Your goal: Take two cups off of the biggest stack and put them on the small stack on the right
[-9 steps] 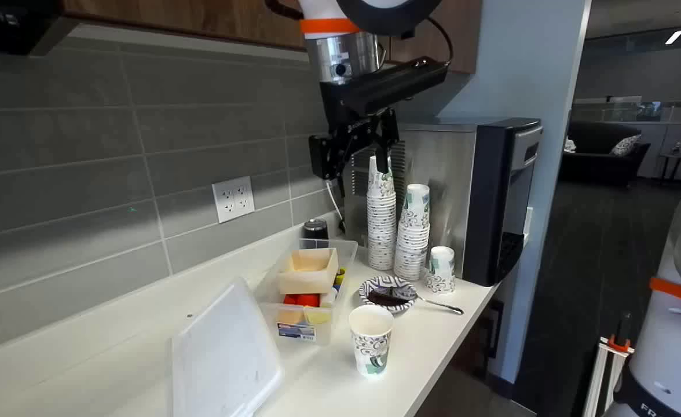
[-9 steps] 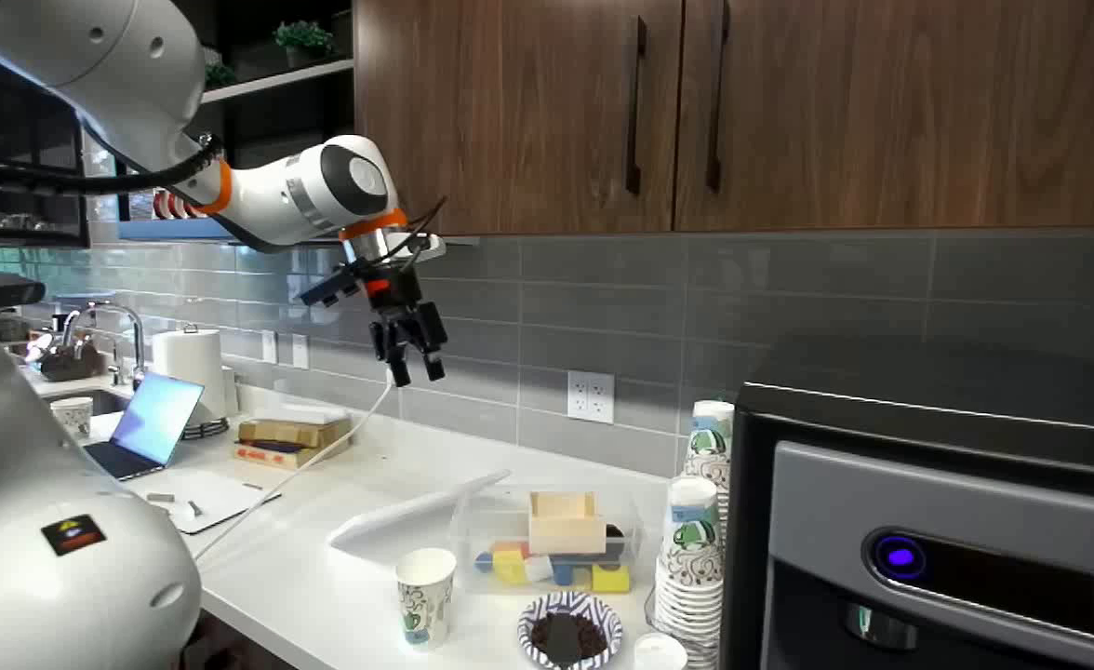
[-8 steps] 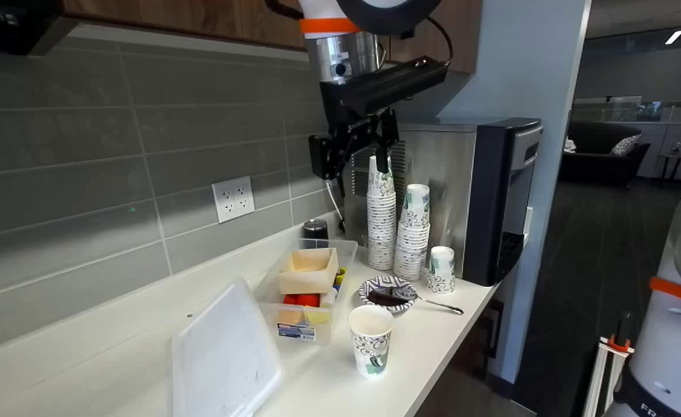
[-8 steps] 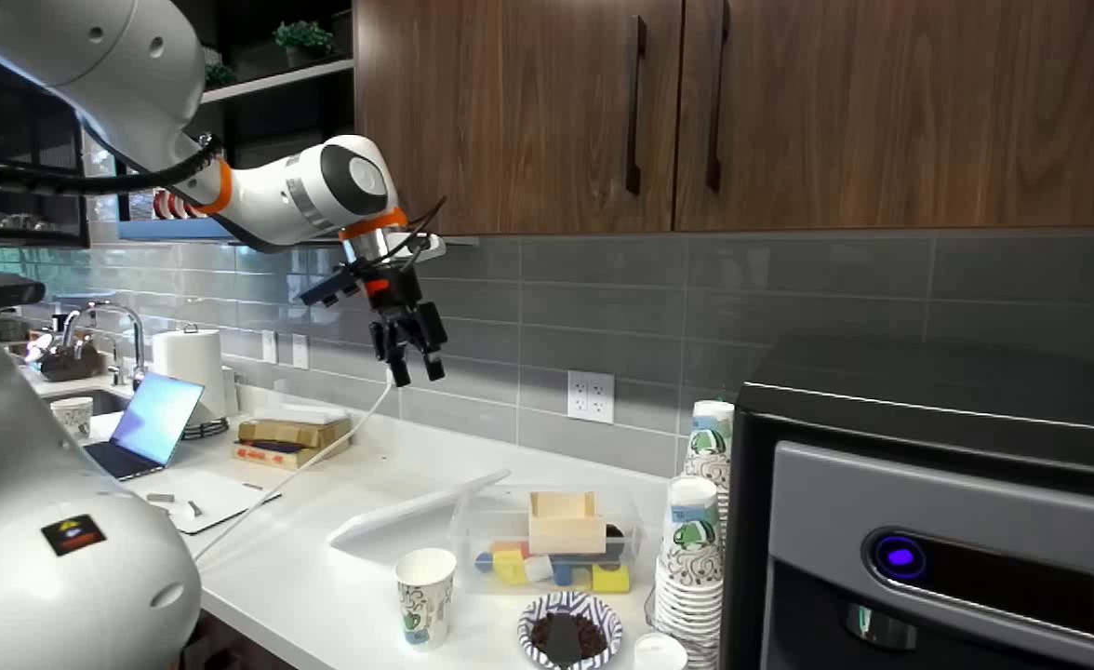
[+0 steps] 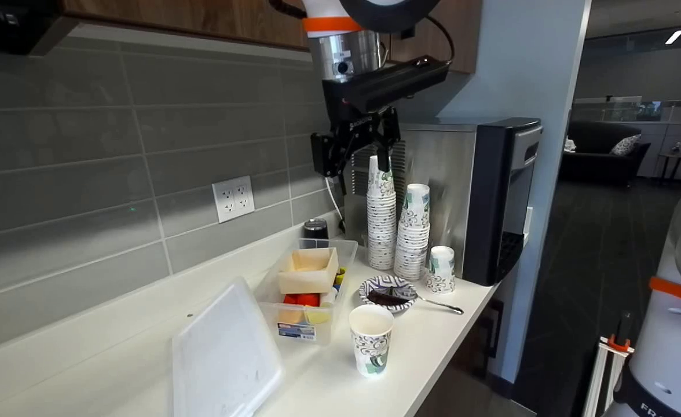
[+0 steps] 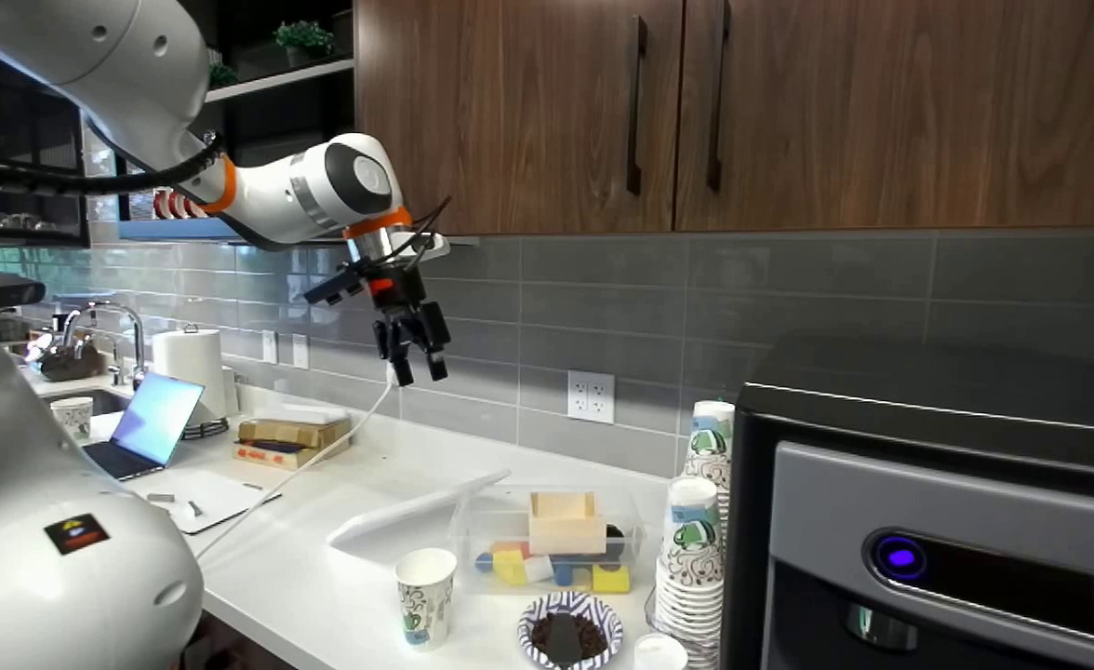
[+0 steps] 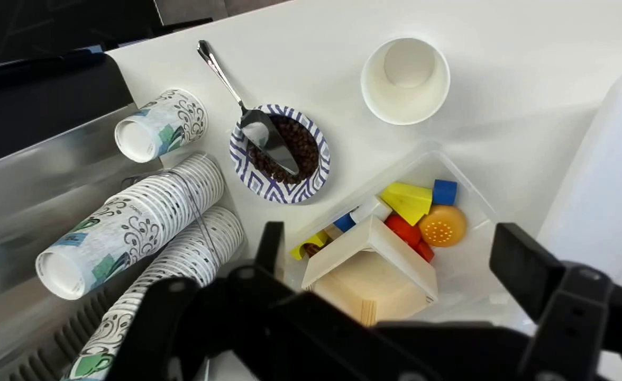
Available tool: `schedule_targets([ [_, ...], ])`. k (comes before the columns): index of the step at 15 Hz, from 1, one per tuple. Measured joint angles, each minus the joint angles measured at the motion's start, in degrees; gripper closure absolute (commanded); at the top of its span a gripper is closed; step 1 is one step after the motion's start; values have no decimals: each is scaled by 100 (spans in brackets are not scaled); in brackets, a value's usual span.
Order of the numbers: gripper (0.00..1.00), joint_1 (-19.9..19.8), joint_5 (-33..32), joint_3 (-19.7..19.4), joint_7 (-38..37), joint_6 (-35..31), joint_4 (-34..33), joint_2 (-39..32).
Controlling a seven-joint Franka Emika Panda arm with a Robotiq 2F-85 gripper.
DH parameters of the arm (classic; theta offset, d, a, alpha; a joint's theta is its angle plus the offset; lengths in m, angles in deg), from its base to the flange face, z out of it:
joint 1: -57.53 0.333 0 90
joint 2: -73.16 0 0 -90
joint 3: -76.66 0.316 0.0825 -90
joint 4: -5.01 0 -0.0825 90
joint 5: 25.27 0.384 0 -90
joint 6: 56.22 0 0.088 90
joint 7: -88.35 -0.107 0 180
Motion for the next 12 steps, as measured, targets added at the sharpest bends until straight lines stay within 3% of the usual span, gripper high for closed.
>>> schedule_targets([
  [8, 0, 28, 64, -1338, 1207, 353, -60, 255],
  [12, 0, -144, 29, -1863, 1714, 428, -56, 454],
])
